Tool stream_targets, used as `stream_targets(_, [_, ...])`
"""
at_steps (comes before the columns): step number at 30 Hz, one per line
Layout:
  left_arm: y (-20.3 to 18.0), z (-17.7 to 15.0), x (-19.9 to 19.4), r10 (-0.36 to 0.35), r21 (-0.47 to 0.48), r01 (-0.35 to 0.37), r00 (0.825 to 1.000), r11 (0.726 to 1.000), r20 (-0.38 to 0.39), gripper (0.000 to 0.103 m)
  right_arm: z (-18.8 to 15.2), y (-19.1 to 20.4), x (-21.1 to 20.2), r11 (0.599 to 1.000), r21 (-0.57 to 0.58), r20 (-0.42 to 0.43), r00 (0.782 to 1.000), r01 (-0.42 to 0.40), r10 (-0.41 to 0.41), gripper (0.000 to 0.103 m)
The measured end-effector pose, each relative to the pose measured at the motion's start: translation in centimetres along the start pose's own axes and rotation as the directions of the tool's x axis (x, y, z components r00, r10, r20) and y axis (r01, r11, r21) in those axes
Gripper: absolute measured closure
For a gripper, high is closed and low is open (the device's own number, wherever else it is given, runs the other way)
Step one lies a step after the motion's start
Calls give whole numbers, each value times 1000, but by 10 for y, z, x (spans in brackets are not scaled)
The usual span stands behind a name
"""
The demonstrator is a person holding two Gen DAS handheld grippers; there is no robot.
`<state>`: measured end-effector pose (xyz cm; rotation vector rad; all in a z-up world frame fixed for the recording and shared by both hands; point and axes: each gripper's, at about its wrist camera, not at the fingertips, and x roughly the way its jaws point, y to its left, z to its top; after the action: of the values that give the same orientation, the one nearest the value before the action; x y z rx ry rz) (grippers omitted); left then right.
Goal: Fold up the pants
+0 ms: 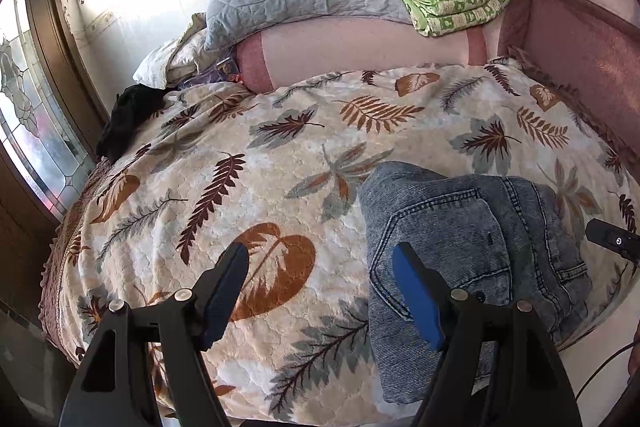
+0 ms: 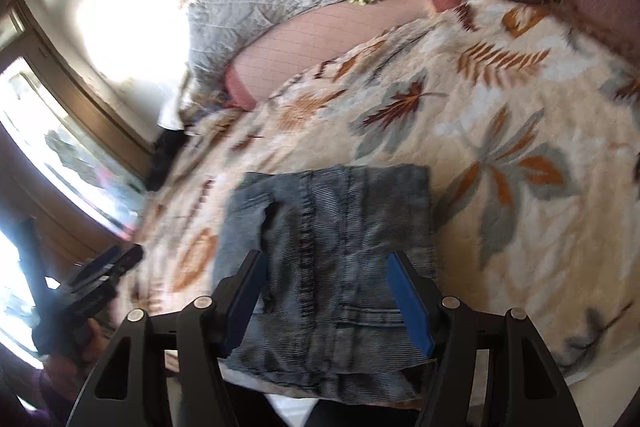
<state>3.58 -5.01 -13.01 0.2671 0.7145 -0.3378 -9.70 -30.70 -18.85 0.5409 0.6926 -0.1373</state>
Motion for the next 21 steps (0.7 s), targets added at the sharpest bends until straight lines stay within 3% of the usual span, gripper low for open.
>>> stream_targets(3, [-2,-4,3,11,-24,-12,1000,1000,-26,28,-1,25,-7,981,-108,57,986,163,-158,36])
stream_targets(6, [-7,-16,13,-4,-14,3,996,1000,-88,28,-5,47,-4,926,-206,96,948,316,-302,36])
stream_targets(7, [-8,-22,17,-5,-12,3,993,1000,-115,28,-6,46,-4,923,-210,95,946,323,-310,36])
stream_targets(11, [-7,-43,28,-28,-24,24,983,999,-180,28,-11,29,-5,963,-164,20,976,215,-215,36])
stream_targets(18, [-34,-70,44,-9,66,26,969,998,-246,28,-41,57,8,946,-271,8,983,177,-181,36])
stream_targets(21, [-37,-79,47,-2,83,21,975,996,-220,27,-56,57,34,948,-278,-71,981,153,-179,38])
